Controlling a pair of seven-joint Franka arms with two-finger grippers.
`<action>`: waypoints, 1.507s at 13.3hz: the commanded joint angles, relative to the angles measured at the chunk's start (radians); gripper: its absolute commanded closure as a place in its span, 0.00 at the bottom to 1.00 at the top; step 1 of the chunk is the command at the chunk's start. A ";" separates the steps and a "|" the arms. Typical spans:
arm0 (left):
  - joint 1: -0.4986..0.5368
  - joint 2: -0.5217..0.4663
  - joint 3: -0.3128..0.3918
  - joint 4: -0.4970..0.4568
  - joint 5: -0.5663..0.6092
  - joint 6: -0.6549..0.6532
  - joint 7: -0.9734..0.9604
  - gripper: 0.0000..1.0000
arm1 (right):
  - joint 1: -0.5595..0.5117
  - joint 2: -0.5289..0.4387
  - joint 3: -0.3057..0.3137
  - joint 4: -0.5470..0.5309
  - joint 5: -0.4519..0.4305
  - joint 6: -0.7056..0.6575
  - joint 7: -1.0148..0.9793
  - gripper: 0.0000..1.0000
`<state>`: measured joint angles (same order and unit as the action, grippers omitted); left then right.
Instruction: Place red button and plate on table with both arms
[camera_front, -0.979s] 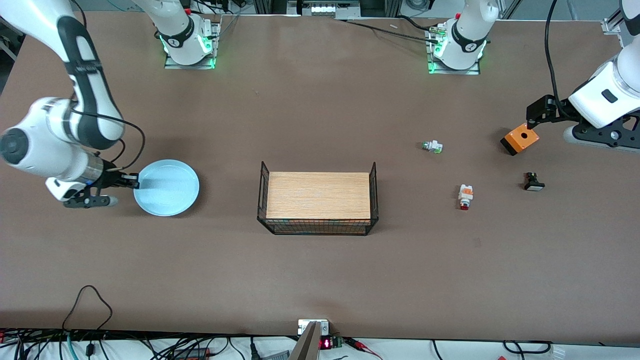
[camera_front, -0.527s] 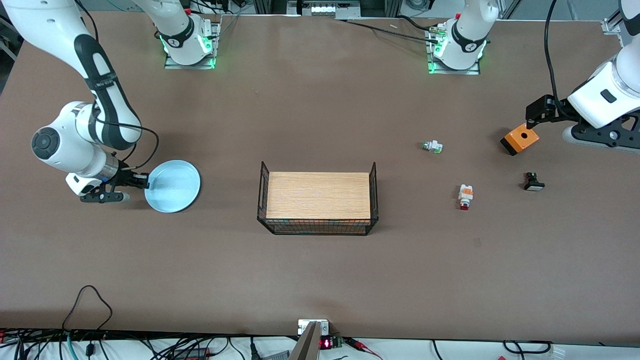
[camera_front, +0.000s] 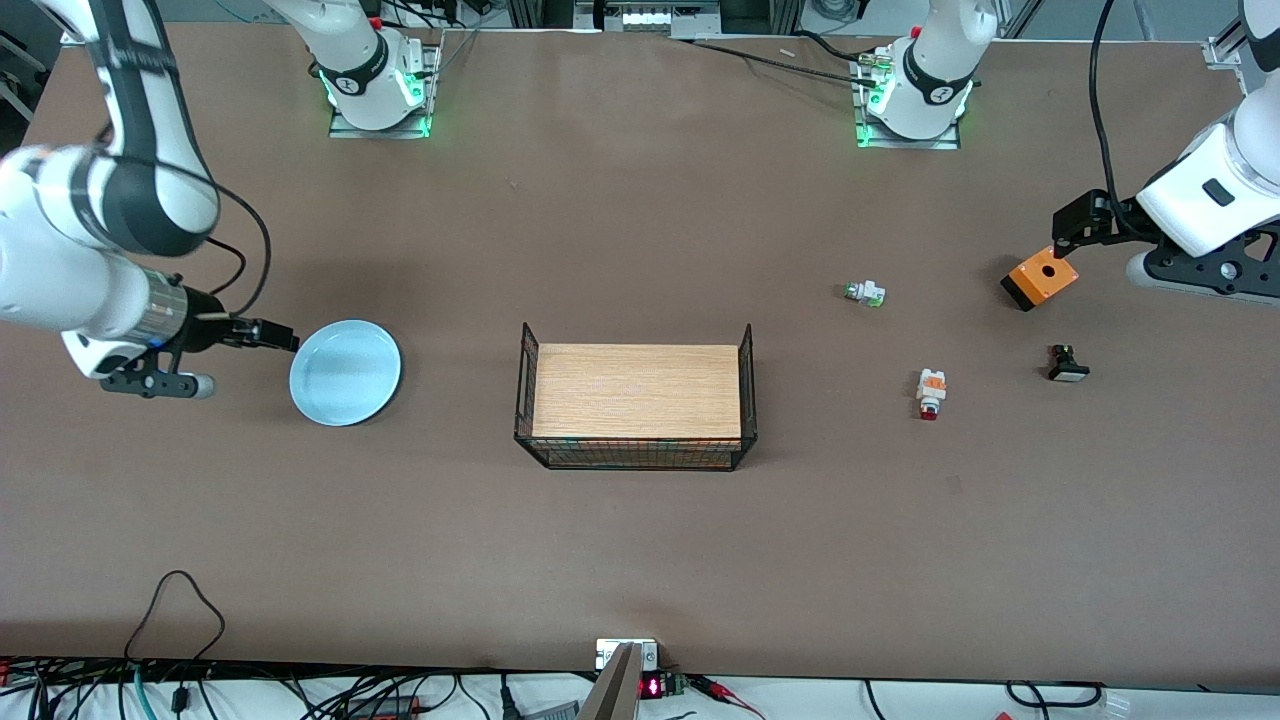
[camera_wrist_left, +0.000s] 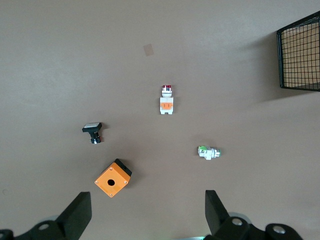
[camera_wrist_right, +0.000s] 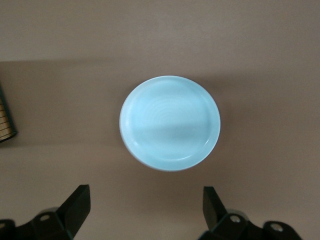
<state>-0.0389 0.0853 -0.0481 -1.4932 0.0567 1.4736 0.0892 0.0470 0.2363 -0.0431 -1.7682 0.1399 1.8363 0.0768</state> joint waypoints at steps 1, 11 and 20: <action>0.004 -0.015 0.002 -0.001 -0.005 -0.013 0.012 0.00 | 0.034 0.015 -0.003 0.162 -0.014 -0.194 0.081 0.00; 0.005 -0.015 0.008 0.011 -0.008 -0.010 0.012 0.00 | 0.060 -0.095 -0.119 0.276 -0.143 -0.391 -0.068 0.00; 0.036 -0.016 0.013 0.013 -0.017 -0.009 0.014 0.00 | 0.057 -0.249 -0.116 0.099 -0.146 -0.299 -0.084 0.00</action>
<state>-0.0200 0.0792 -0.0379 -1.4874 0.0567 1.4736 0.0892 0.0998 0.0077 -0.1520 -1.6437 -0.0077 1.5318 0.0129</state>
